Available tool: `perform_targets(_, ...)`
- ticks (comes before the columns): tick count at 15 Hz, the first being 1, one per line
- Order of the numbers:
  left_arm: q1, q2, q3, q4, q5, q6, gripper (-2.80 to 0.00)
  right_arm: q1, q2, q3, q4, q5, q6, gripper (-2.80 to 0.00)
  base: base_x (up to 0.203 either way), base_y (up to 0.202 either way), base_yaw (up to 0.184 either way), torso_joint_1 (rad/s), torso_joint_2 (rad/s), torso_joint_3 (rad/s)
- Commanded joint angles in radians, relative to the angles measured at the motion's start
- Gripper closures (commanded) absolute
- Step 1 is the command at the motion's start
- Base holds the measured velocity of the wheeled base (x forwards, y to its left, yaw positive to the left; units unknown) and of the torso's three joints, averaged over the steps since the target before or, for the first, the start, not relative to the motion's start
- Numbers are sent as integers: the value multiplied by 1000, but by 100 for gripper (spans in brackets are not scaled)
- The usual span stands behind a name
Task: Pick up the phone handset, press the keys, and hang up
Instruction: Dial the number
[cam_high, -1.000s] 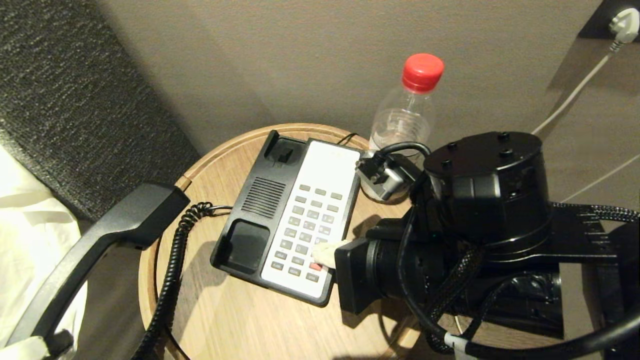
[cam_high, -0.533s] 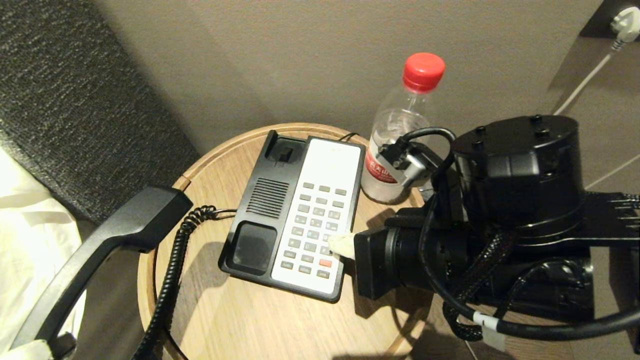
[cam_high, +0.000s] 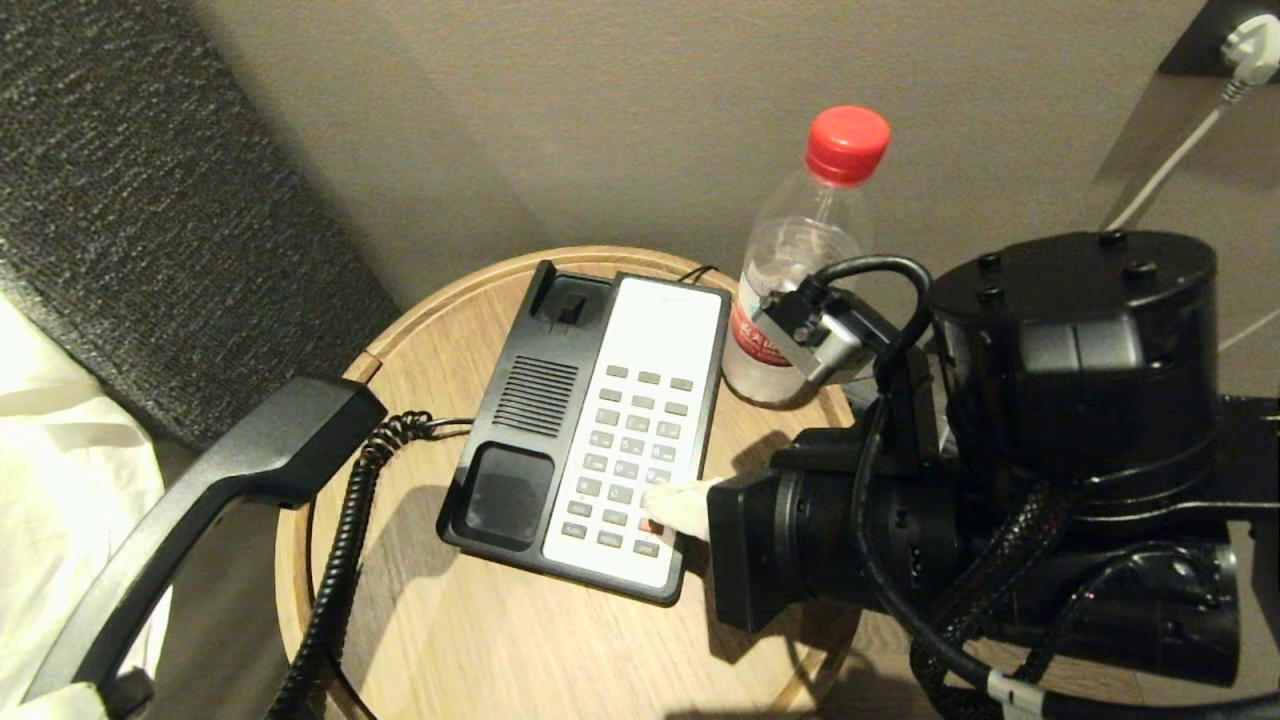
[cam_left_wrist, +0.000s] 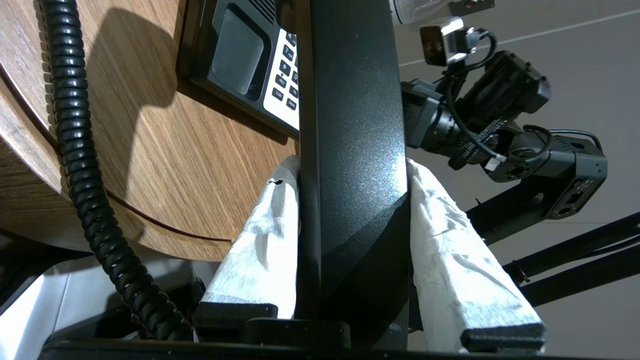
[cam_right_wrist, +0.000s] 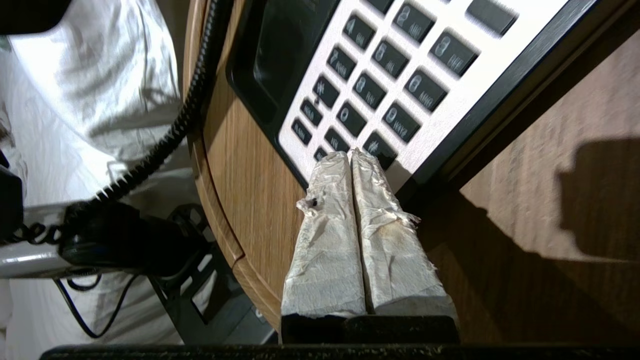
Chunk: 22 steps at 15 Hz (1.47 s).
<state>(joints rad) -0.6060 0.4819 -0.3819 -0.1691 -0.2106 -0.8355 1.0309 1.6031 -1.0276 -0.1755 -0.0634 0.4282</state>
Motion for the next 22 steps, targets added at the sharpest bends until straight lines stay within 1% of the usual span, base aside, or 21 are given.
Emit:
perform_targets(1,0,-2,0,-1,-3,-5,0,3,13,11,-2,1,3,0,0,0,0,0,0,0)
perform_targets(5,0,-2,-2,-1,-3,-5,0,3,18,12,-1,1,1,0,0,0,0,0,0,0)
perform_targets(8,0,0,1,-1,-3,-5,0,3,15,14,-1,26,20,0,0,0,0,0,0,0)
perform_targets(13,0,0,1,-1,-9,-5,0,5,17,44,-1,36,20,0,0,0,0,0,0,0)
perform_targets(22,0,0,1,-1,-10,-5,0,3,21,49,-2,34,12,0,0,0,0,0,0,0)
